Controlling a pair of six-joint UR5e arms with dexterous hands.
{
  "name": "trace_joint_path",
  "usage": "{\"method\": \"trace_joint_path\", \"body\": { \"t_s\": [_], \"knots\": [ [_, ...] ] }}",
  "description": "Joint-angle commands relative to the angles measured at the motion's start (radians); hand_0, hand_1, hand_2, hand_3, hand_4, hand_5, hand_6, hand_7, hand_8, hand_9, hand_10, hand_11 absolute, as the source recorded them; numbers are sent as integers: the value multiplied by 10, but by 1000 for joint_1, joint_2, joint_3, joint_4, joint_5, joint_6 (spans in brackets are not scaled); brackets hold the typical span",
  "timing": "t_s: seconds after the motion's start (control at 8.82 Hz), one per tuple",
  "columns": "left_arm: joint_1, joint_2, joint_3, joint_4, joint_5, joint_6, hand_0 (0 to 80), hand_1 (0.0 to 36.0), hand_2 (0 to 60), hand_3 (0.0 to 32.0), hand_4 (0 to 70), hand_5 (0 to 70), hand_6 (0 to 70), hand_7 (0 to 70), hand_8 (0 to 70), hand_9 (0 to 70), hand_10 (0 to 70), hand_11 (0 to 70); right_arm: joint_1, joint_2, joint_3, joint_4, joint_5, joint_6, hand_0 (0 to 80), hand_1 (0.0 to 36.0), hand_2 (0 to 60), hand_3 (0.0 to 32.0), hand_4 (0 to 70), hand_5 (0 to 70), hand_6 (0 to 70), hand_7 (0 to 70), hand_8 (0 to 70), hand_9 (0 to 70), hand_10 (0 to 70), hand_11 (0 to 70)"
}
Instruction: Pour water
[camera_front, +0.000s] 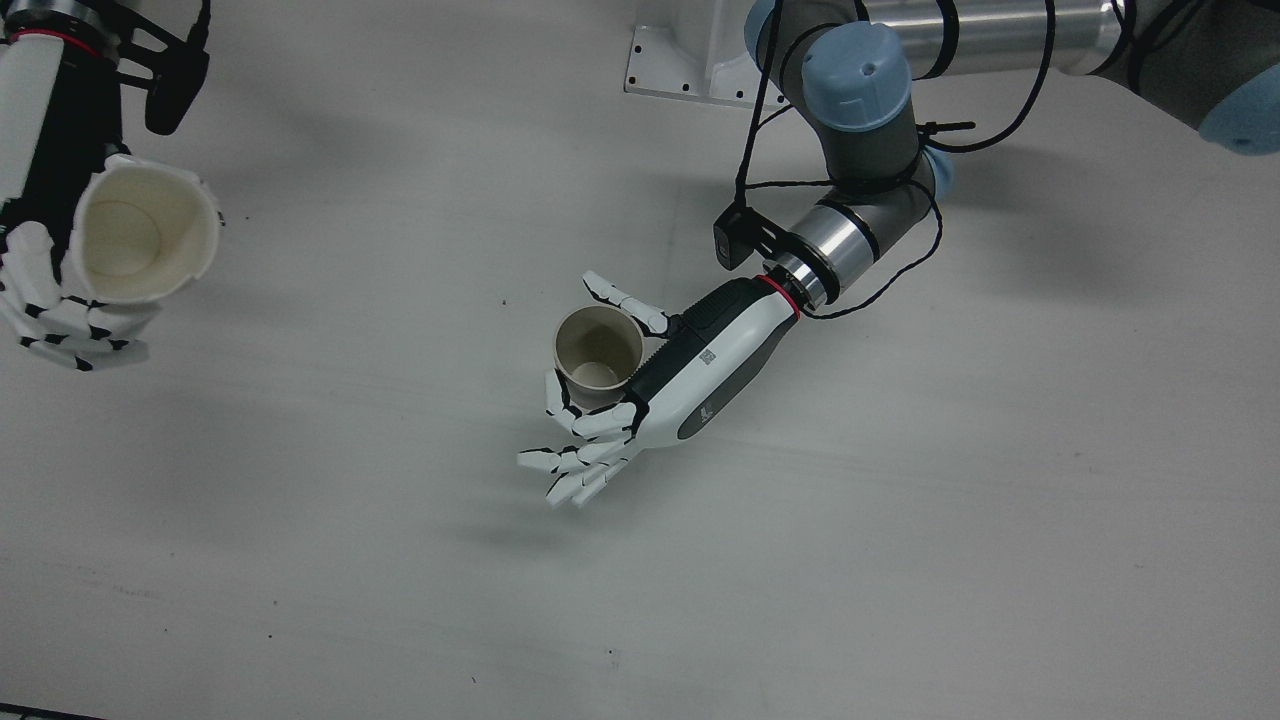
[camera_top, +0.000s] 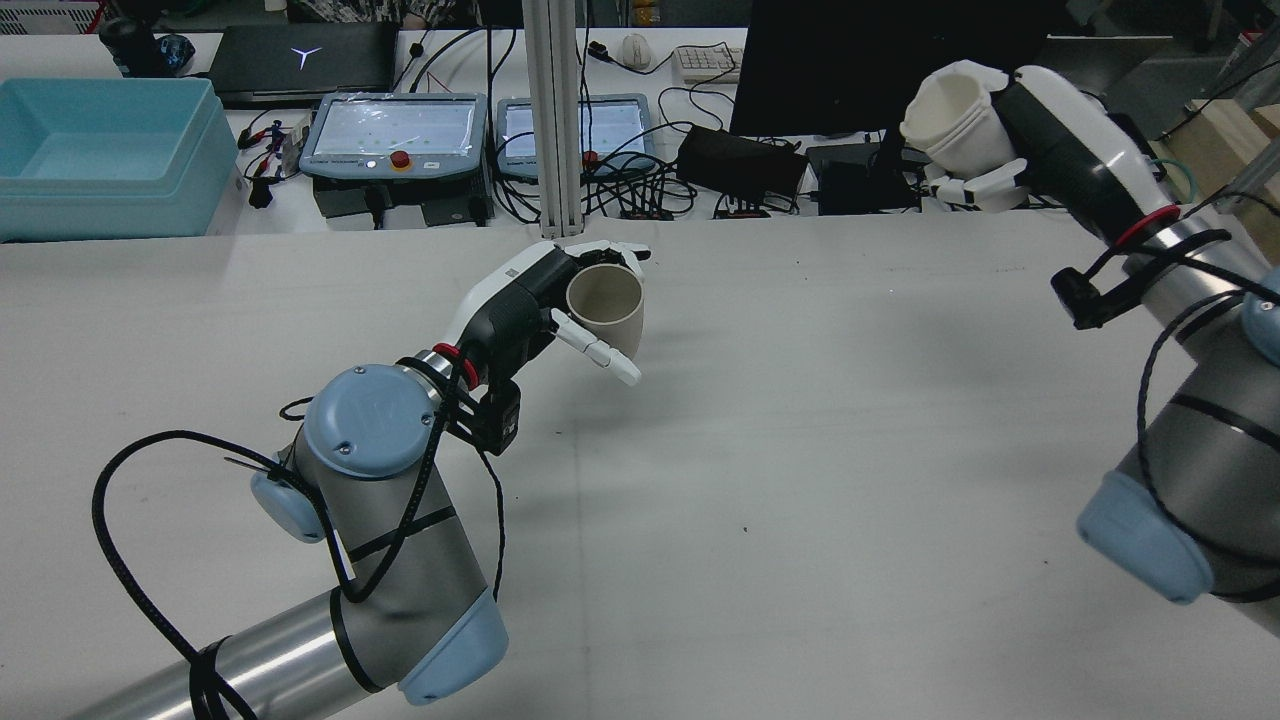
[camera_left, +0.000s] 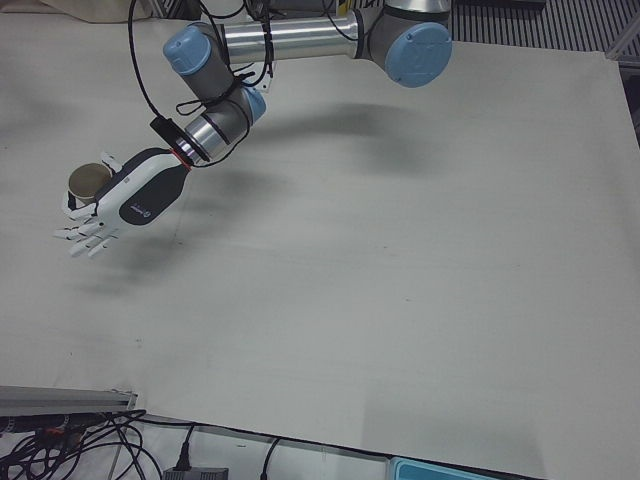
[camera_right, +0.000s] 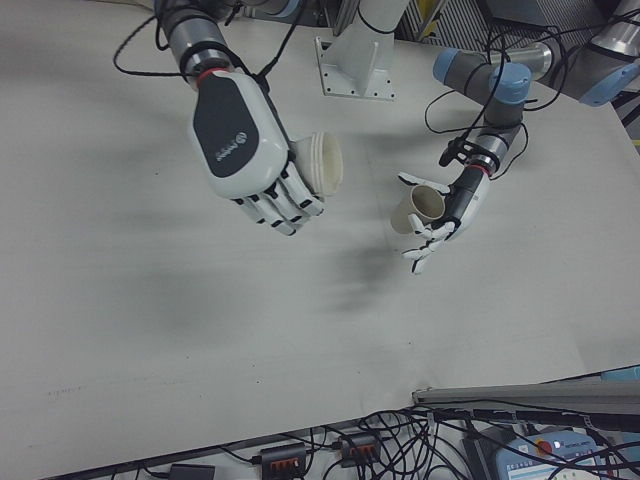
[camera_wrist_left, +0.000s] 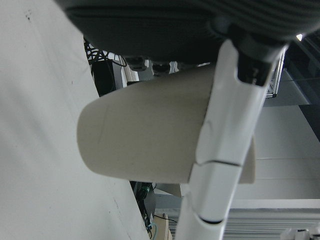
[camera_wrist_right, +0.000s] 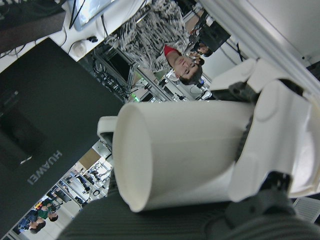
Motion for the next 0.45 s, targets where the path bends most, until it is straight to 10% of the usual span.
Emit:
{"method": "trace_joint_path", "body": {
  "t_s": [0.0, 0.34],
  "knots": [
    [-46, 155, -133, 0, 1, -94, 800, 248, 0, 0, 416, 700, 118, 219, 61, 61, 14, 46, 334, -214, -46, 252, -173, 186, 490, 207, 522, 0, 189, 467, 464, 549, 374, 505, 667, 700],
    [-80, 287, -193, -52, 1, -108, 800, 235, 0, 0, 391, 700, 111, 210, 58, 57, 12, 43, 414, -362, -558, 809, -198, 394, 480, 184, 510, 0, 220, 449, 467, 543, 399, 533, 692, 700]
  ]
}}
